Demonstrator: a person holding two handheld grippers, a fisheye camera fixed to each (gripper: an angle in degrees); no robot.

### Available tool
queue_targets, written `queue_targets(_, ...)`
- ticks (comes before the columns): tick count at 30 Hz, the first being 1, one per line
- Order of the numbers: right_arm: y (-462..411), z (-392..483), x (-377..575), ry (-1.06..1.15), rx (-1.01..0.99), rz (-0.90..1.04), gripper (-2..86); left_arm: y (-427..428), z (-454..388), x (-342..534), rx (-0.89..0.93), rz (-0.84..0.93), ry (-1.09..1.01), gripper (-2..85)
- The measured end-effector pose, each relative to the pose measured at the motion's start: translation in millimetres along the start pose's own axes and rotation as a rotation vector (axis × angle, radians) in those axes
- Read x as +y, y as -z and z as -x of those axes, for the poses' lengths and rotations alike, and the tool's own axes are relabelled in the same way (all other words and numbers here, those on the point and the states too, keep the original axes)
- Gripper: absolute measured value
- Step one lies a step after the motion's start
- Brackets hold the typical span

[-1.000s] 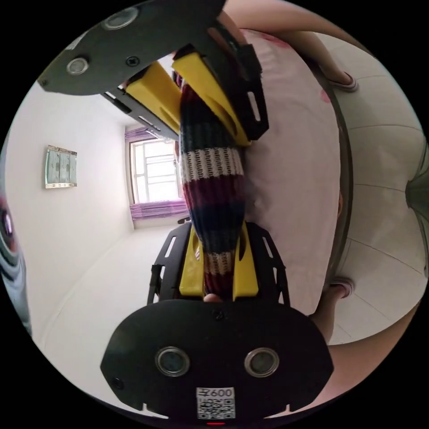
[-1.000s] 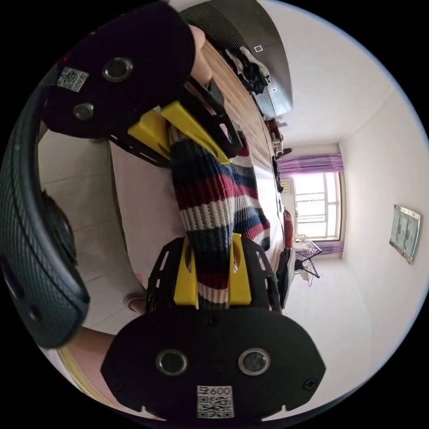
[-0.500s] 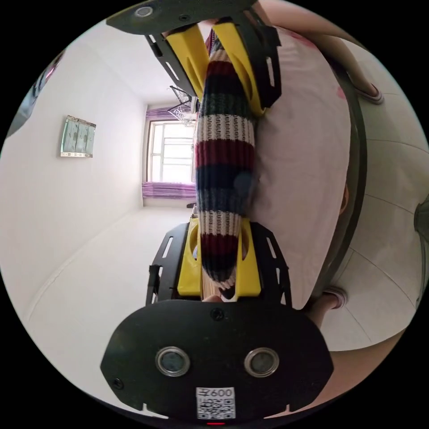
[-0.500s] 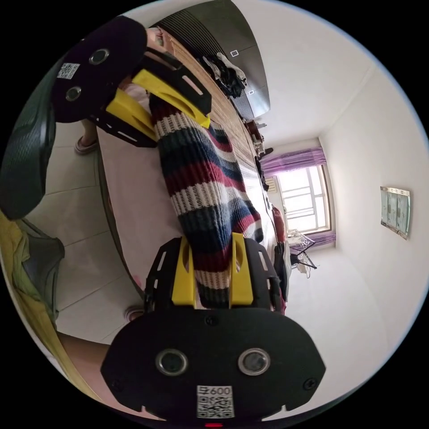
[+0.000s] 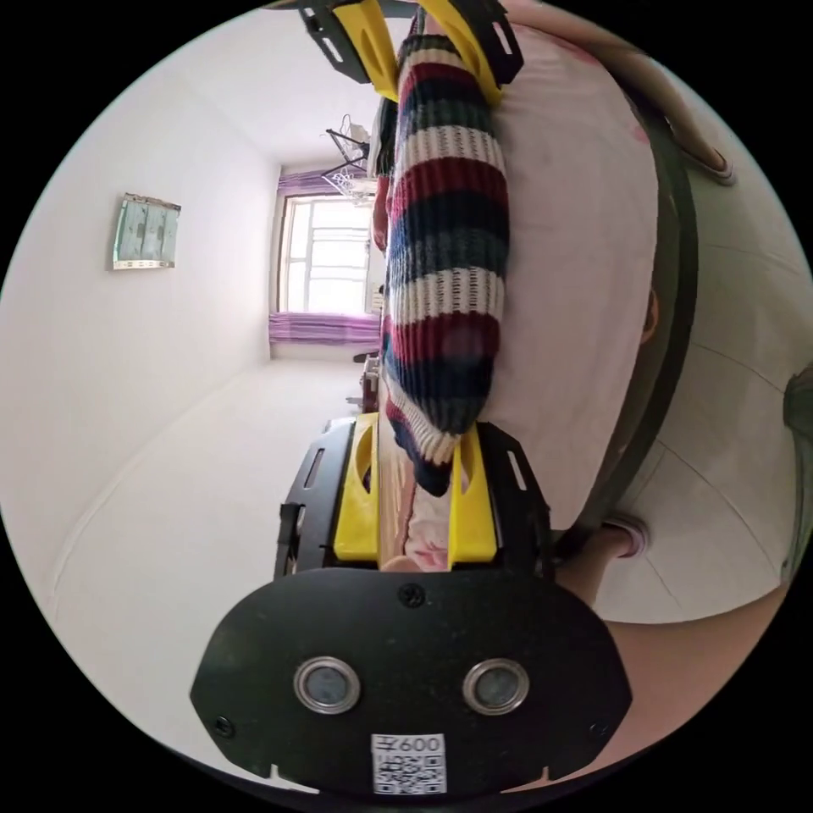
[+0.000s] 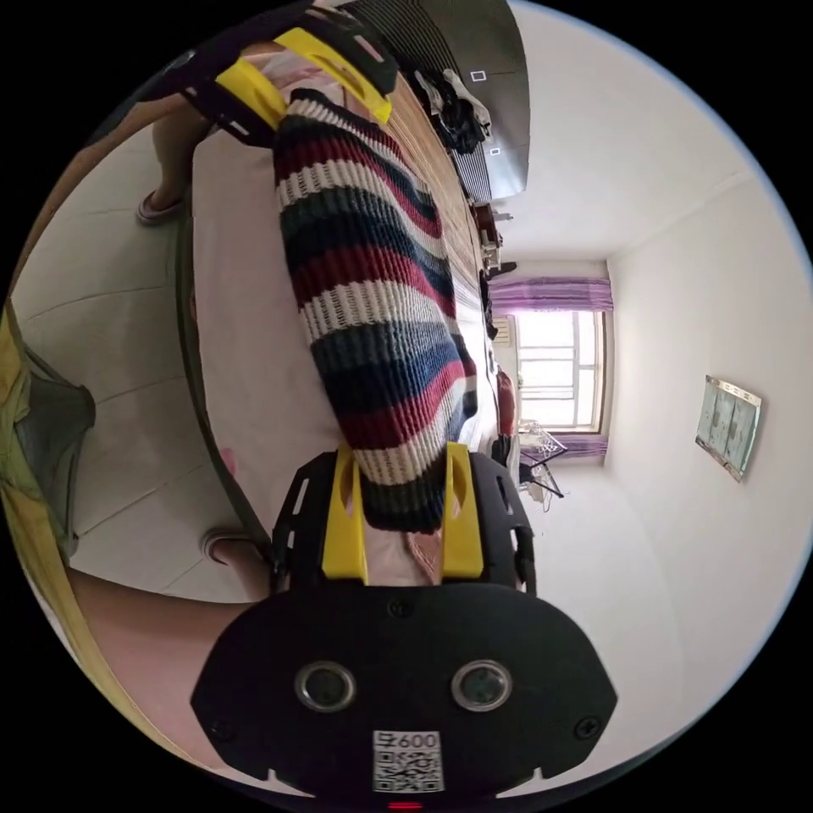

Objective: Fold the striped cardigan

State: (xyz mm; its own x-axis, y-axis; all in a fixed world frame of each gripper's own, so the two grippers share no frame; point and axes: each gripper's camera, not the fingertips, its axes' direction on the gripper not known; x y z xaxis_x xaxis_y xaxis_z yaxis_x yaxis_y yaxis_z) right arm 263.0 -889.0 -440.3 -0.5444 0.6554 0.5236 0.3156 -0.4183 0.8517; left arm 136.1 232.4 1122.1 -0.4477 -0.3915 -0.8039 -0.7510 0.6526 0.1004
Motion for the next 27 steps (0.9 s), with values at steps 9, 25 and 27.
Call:
queue_targets(9, 5, -8, 21, 0.083, 0.024, -0.003, 8.2, 53, 11, 14, 0.043, -0.058, 0.018, 16.5)
queue_targets(25, 20, -129, 54, 0.018, -0.17, -0.044, 5.1, 59, 27, -56, 0.013, -0.107, -0.009, 13.3)
queue_targets(27, 19, -129, 61, 0.016, -0.164, -0.051, 5.1, 62, 20, -53, -0.062, -0.125, -0.076, 11.4)
